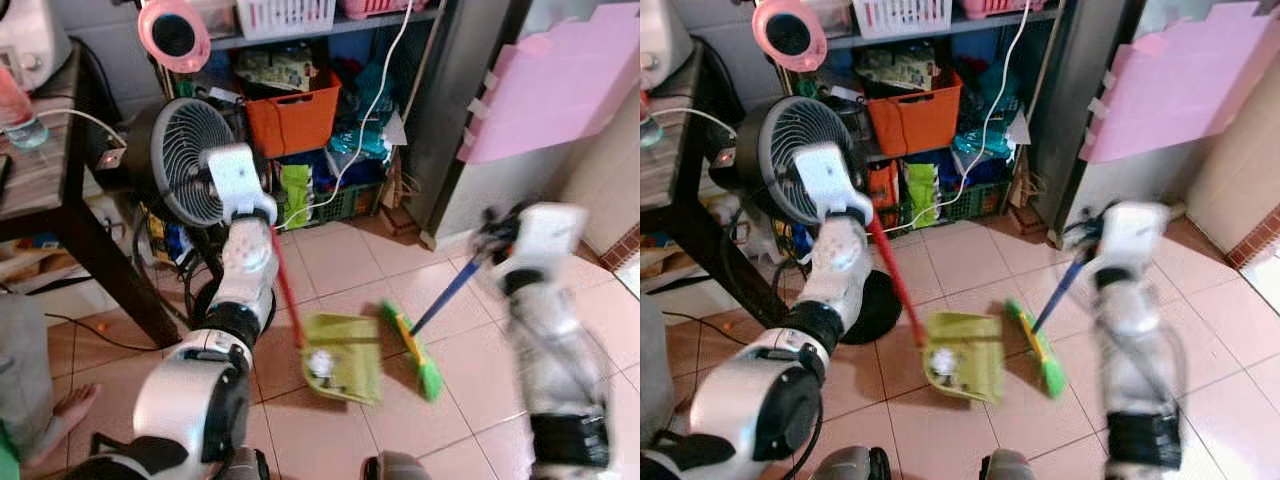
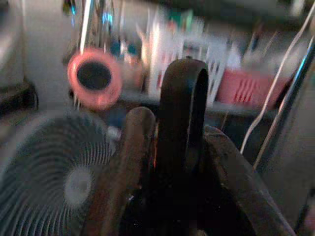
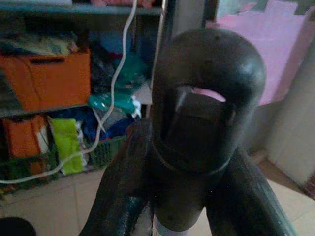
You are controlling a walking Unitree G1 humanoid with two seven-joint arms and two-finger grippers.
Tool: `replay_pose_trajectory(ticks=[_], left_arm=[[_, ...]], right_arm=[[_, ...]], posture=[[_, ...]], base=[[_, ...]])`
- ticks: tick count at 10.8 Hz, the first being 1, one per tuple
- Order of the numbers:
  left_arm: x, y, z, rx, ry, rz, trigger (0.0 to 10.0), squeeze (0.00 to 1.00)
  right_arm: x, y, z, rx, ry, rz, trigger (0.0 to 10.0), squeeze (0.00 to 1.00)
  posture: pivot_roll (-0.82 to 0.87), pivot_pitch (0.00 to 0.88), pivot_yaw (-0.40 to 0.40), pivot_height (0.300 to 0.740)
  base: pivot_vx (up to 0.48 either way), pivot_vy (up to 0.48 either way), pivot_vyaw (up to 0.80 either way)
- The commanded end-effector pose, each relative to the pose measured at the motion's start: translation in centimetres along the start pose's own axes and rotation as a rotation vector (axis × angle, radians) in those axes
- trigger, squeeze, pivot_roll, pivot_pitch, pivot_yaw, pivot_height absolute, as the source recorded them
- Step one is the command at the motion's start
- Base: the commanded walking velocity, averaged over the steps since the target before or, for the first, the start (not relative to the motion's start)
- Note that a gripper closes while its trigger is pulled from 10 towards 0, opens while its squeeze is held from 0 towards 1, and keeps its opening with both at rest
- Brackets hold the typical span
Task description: Sweep floor
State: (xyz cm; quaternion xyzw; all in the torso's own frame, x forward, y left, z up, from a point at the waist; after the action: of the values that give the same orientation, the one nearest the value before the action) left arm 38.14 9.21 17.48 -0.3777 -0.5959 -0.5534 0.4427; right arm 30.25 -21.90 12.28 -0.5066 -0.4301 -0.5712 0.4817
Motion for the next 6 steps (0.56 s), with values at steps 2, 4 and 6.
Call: replay_pose_trajectory(ticks=[2, 4, 6], left_arm=[[2.9, 0.8, 0.8, 0.036, -0.033, -0.111, 10.0, 0.00], [2.6, 0.0, 2.0, 0.049, -0.012, -0.090, 10.0, 0.00], [2.0, -1.3, 2.4, 0.018, -0.014, -0.058, 10.0, 0.00]], right_arm=[[-0.8, -0.1, -0.5, -0.080, -0.054, -0.010, 10.0, 0.00], [-1.4, 0.2, 1.2, -0.046, 0.017, -0.019, 10.0, 0.00], [-1.5, 0.5, 2.1, -0.031, 0.017, -0.052, 10.0, 0.00]], posture=[[-0.13, 0.000, 0.032, 0.740], [-0.11, 0.000, 0.040, 0.740], [-0.10, 0.000, 0.056, 0.740]], base=[[0.000, 0.000, 0.00], [0.000, 0.000, 0.00], [0.000, 0.000, -0.24]])
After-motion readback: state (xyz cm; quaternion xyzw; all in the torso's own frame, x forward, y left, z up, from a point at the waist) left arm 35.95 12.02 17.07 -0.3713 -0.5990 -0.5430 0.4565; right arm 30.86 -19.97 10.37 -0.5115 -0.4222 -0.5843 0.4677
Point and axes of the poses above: a point about 5 cm out from each wrist's last joint towards the gripper, its own y axis pointing out of the wrist towards the gripper, its own x axis along the axis of the wrist's last joint, z = x × y, the point moved 1 cm from there along y, pointing out of the wrist towards the gripper, and after that the axes turned 12 degrees about y, right-handed, at the moved point
